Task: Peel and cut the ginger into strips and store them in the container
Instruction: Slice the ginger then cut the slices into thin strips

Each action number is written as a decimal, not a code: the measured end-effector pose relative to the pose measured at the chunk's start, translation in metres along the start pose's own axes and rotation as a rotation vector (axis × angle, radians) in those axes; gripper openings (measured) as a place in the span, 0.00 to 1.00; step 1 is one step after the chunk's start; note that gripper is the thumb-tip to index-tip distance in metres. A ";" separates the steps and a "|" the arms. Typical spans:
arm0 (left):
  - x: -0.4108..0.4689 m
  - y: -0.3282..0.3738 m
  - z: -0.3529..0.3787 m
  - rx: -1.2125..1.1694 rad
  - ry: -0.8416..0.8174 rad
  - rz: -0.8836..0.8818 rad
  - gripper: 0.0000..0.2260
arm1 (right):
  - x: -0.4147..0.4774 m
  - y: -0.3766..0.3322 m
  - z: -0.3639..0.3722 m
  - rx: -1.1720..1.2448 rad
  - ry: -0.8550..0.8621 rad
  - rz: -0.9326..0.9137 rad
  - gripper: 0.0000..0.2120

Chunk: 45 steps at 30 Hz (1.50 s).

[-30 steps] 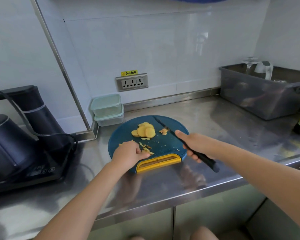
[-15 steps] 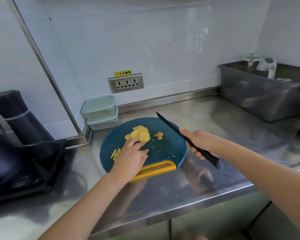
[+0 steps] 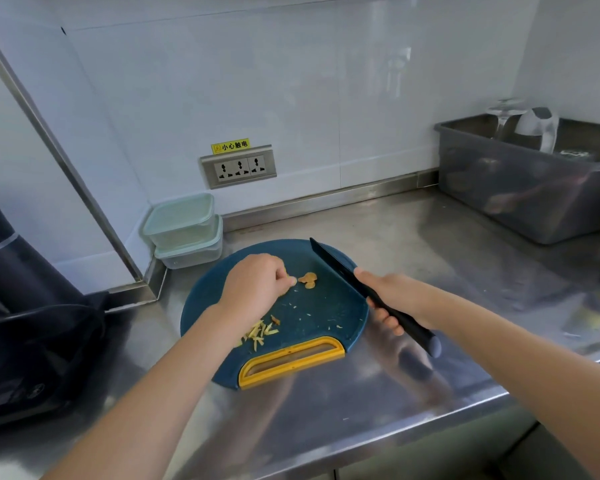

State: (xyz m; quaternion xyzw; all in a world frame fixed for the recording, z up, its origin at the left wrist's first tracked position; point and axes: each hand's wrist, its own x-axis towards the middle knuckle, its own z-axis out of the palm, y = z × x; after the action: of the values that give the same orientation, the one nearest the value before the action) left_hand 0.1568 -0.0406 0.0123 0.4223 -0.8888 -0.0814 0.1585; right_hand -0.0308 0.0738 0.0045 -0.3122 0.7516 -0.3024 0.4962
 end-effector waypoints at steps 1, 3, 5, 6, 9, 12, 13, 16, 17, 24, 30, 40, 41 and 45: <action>0.008 0.001 0.003 -0.016 -0.038 0.020 0.07 | 0.000 -0.001 0.000 -0.002 0.007 0.003 0.26; 0.022 0.000 0.006 -0.022 -0.101 0.028 0.08 | 0.001 -0.002 0.002 -0.014 0.024 0.007 0.26; 0.034 -0.005 0.004 -0.016 -0.157 -0.017 0.13 | 0.003 -0.002 0.004 -0.034 0.039 0.005 0.26; 0.039 -0.009 0.001 -0.008 -0.179 -0.037 0.14 | 0.003 -0.003 0.004 -0.039 0.044 0.006 0.26; 0.045 -0.021 -0.007 0.051 -0.241 -0.079 0.18 | 0.004 -0.007 0.006 -0.034 0.059 0.013 0.26; 0.035 -0.031 -0.004 0.121 -0.243 -0.087 0.22 | 0.007 -0.008 0.008 -0.049 0.068 0.014 0.26; 0.030 -0.034 0.001 0.124 -0.215 -0.089 0.23 | 0.008 -0.008 0.009 -0.045 0.071 0.018 0.26; 0.016 -0.039 0.014 -0.003 -0.068 -0.135 0.24 | 0.009 -0.006 0.009 -0.030 0.079 0.023 0.26; 0.011 -0.039 0.017 -0.050 -0.017 -0.155 0.24 | 0.009 -0.006 0.010 -0.029 0.083 0.019 0.26; -0.006 -0.032 0.028 -0.069 0.148 -0.189 0.15 | 0.009 -0.005 0.014 -0.064 0.105 0.016 0.27; -0.008 -0.036 0.025 -0.223 0.166 -0.221 0.06 | 0.009 -0.003 0.017 -0.063 0.108 0.002 0.27; 0.003 -0.044 0.015 -0.224 0.007 -0.319 0.21 | 0.010 0.000 0.021 -0.079 0.123 -0.030 0.28; 0.003 -0.043 0.015 -0.207 -0.009 -0.312 0.22 | 0.010 0.000 0.021 -0.085 0.130 -0.039 0.28; -0.002 -0.040 0.016 -0.188 0.028 -0.247 0.20 | 0.010 0.002 0.023 -0.093 0.140 -0.049 0.28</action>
State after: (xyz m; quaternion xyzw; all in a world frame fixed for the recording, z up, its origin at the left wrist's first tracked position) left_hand 0.1807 -0.0641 -0.0143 0.5129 -0.8161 -0.1775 0.1985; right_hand -0.0131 0.0638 -0.0096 -0.3315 0.7898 -0.3002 0.4198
